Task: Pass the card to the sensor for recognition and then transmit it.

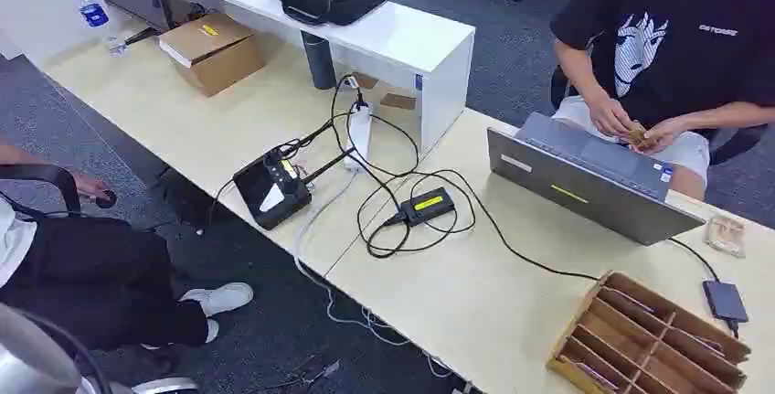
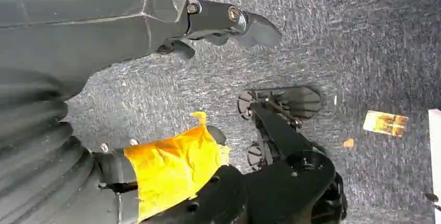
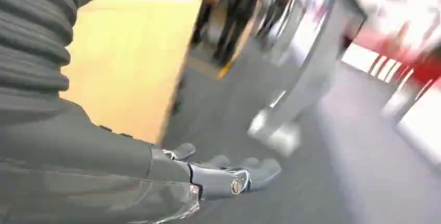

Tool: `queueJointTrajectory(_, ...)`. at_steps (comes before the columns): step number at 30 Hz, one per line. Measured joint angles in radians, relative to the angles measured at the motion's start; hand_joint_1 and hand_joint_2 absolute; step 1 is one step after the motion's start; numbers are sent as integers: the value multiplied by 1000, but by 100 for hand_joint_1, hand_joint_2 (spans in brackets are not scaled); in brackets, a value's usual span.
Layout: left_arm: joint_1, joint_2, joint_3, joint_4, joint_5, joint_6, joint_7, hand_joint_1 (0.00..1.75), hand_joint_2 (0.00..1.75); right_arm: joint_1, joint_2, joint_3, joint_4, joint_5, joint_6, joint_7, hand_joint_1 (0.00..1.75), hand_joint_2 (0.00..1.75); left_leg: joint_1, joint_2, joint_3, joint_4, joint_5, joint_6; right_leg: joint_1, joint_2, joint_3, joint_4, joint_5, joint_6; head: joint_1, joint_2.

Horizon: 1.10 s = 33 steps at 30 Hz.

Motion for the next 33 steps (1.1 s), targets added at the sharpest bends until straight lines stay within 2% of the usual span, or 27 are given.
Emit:
queueJointTrajectory(4,-5,-8,0,10,0,-2,-10,0,175,5,-5,123,-126,22,42,-81,0,175,0,0,0,0,0,0,0,0,0,0,0,0,0,0)
queueJointTrajectory(11,-9,-18,0,40,8,-12,-36,0,175,80,0,349,-438,250,-20,-214,0,175,0,0,0,0,0,0,0,0,0,0,0,0,0,0)
queueJointTrajectory(14,-12,-24,0,50,10,-13,-39,0,175,107,4,431,-551,374,-98,-264,0,175,0,-1,0,0,0,0,0,0,0,0,0,0,0,0)
queueJointTrajectory(17,-13,-28,0,61,16,-14,-42,0,175,132,4,524,-666,603,-244,-301,0,175,0,0,-1,0,0,0,0,0,0,0,0,0,0,0)
queueJointTrajectory(19,-17,-32,0,71,22,-14,-43,0,175,156,7,600,-770,751,-373,-243,0,175,0,0,-2,0,0,0,0,0,0,1,0,0,0,0)
queueJointTrajectory(21,-21,-38,0,87,25,-14,-48,0,175,162,8,714,-881,869,-512,-171,0,175,0,2,-1,0,0,0,0,2,-1,1,0,0,0,0)
queueJointTrajectory(23,-27,-43,0,98,23,-18,-50,0,175,155,-6,826,-946,997,-637,-149,0,175,1,1,0,0,0,0,0,2,0,1,0,-1,1,0)
queueJointTrajectory(25,-33,-46,0,105,18,-19,-50,0,175,128,-20,922,-976,1100,-720,-129,0,175,1,1,0,0,1,-1,0,2,0,1,0,-1,0,0)
queueJointTrajectory(27,-36,-48,0,106,14,-19,-46,0,175,101,-31,993,-994,1169,-766,-102,0,175,1,1,0,0,1,-1,1,2,0,1,1,0,1,0)
queueJointTrajectory(31,-51,-47,-8,106,-7,-17,1,0,175,-2,-45,1159,-995,1353,-855,18,0,175,0,2,0,0,2,0,0,2,0,2,2,-1,0,0)
queueJointTrajectory(33,-59,-47,-16,105,-20,-12,25,0,175,-68,-48,1223,-976,1405,-879,55,0,175,1,2,0,0,2,0,0,2,0,2,3,-1,0,0)
